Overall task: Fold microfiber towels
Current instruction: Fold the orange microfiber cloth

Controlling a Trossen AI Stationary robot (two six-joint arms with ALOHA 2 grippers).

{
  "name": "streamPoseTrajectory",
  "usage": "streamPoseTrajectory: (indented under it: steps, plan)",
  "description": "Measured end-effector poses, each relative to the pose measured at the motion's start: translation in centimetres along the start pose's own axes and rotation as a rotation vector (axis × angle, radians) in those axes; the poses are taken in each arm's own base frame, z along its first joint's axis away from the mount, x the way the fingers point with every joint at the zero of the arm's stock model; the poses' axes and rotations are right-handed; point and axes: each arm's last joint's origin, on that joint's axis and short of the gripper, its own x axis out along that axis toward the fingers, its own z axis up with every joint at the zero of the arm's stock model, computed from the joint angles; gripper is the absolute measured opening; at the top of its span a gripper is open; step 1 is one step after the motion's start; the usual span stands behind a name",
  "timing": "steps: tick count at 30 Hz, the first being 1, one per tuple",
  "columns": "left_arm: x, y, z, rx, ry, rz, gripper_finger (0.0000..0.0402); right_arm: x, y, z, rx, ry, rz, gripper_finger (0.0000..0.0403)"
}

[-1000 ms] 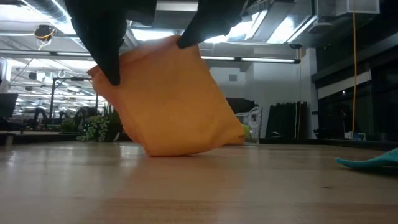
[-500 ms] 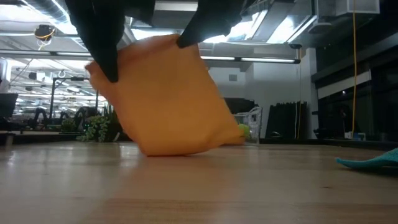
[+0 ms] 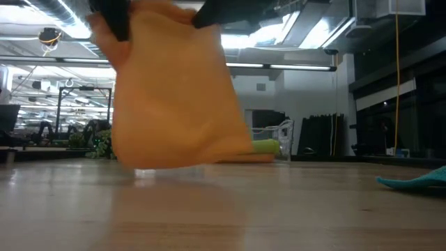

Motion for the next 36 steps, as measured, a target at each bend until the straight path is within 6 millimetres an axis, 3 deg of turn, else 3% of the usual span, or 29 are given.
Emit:
streamPoseTrajectory:
  steps: [12, 20, 27, 30, 36]
  plan:
    - [-0.7, -2.0, -1.6, -0.087, 0.134, -0.183, 0.0000, -1.4, 3.1, 0.3, 0.064, -0.073, 0.038, 0.0002]
    - [-1.1, -3.6, -1.5, -0.104, 0.169, -0.381, 0.0000, -2.2, 4.8, 0.5, 0.133, -0.108, 0.096, 0.0002]
    - [-1.2, -3.8, -1.5, -0.125, 0.243, -0.440, 0.0000, -2.6, 5.5, 0.3, 0.162, -0.096, 0.122, 0.0002]
    - [-1.2, -3.8, -1.5, -0.125, 0.243, -0.442, 0.0000, -1.9, 5.6, -0.2, 0.137, -0.074, 0.110, 0.0002]
    - [0.1, -3.5, -0.9, -0.111, 0.238, -0.375, 0.0000, 1.6, 4.0, -1.5, 0.141, -0.003, 0.071, 0.0002]
